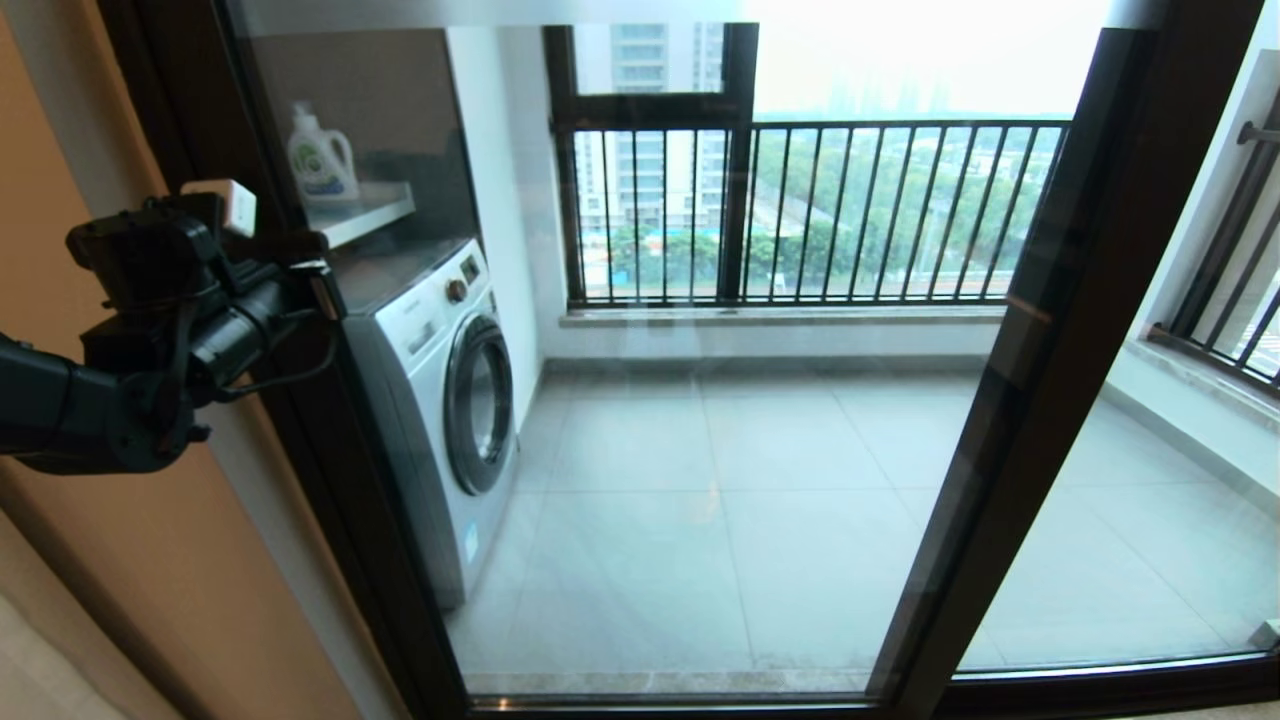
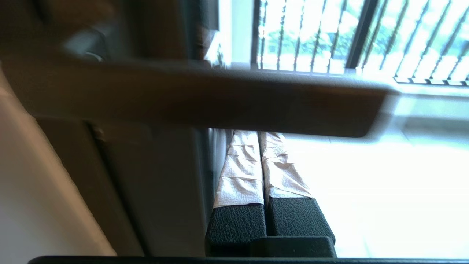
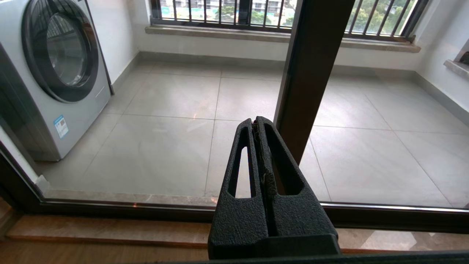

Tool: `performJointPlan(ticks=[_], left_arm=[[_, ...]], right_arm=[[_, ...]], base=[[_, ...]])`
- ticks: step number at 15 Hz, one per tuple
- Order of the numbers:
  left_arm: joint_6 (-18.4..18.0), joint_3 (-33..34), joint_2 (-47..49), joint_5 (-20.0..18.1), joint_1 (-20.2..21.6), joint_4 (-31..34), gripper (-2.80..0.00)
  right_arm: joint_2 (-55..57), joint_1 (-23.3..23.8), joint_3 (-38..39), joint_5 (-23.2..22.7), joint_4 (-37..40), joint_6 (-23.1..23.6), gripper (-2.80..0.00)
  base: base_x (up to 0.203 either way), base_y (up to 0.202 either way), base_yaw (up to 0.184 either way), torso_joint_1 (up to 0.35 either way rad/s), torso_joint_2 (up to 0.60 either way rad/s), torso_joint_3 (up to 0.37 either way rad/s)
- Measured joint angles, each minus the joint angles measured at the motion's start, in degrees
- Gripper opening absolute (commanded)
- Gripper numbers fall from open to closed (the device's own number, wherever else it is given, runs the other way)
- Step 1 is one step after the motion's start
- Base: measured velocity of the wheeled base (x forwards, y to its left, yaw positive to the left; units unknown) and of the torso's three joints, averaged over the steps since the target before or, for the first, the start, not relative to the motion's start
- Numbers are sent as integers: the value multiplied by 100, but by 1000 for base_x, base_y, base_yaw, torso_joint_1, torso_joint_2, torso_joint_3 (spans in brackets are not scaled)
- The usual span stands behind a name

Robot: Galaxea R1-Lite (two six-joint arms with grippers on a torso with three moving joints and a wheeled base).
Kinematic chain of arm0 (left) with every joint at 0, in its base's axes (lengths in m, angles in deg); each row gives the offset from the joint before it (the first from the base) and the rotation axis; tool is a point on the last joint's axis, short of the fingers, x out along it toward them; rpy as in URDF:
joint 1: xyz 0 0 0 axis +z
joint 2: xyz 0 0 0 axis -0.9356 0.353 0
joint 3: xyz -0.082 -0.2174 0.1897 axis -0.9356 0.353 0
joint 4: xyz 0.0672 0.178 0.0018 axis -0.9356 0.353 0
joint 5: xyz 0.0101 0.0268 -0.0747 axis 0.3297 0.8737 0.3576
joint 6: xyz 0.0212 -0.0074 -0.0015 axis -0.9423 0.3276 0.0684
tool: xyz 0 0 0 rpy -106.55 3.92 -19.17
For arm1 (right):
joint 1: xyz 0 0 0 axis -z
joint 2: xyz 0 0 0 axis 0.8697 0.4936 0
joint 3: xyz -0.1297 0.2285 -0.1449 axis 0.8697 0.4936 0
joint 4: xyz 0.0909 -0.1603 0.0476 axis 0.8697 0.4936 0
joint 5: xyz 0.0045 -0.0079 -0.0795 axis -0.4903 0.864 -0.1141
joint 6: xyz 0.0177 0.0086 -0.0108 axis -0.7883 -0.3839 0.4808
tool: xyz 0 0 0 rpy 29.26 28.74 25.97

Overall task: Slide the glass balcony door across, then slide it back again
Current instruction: Close the slid door

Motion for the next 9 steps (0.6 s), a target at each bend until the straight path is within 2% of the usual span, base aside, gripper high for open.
performJointPlan(ticks=[4,9], left_arm=[[10,-482,-213,-16,-106,734,-280],[19,-201,-408,-21,-102,616,-280]], right_arm=[[0,0,0,0,1,0,-280],[0,0,0,0,1,-2,-280]], base=[[0,0,0,0,0,0],[0,0,0,0,0,0]])
